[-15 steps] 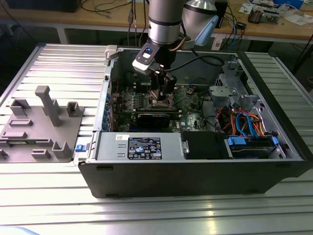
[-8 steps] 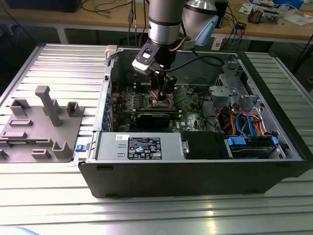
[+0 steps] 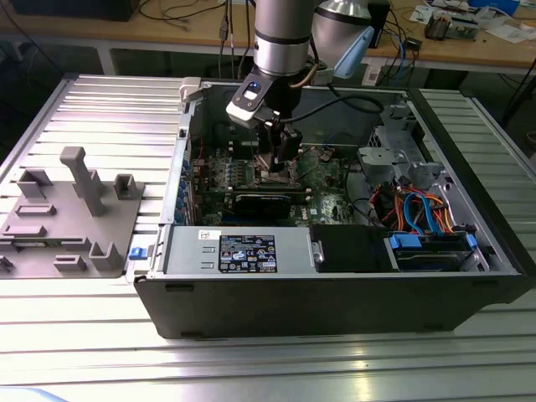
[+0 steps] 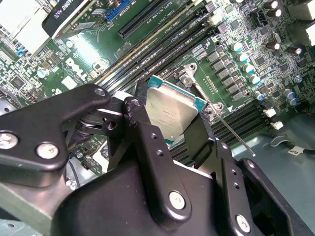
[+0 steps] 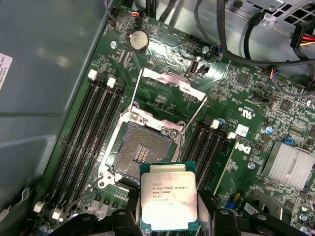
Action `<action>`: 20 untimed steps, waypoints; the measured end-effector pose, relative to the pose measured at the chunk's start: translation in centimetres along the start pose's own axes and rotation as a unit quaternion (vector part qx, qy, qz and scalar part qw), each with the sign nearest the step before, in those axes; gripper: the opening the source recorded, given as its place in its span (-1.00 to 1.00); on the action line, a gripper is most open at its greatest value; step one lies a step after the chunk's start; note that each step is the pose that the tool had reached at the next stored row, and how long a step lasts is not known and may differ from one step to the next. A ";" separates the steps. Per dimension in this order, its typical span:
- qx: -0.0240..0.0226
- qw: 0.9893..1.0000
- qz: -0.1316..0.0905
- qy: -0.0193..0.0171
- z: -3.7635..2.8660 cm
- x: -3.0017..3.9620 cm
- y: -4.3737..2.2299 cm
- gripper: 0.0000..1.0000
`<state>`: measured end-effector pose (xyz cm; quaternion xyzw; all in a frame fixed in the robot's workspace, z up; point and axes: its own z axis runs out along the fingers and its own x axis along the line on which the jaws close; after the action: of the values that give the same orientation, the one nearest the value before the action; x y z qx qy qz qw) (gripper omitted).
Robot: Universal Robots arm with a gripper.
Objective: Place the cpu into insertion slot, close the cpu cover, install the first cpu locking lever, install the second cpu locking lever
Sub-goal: 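Place the cpu into insertion slot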
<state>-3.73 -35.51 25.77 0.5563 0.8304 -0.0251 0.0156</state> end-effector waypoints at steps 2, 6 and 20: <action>0.000 1.000 0.000 0.000 0.00 0.00 0.00 0.09; 0.000 1.000 0.002 0.000 0.02 0.00 0.00 0.09; 0.000 1.000 0.006 0.000 0.08 0.00 0.00 0.09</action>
<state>-3.73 -35.51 25.70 0.5611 0.8272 -0.0252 0.0155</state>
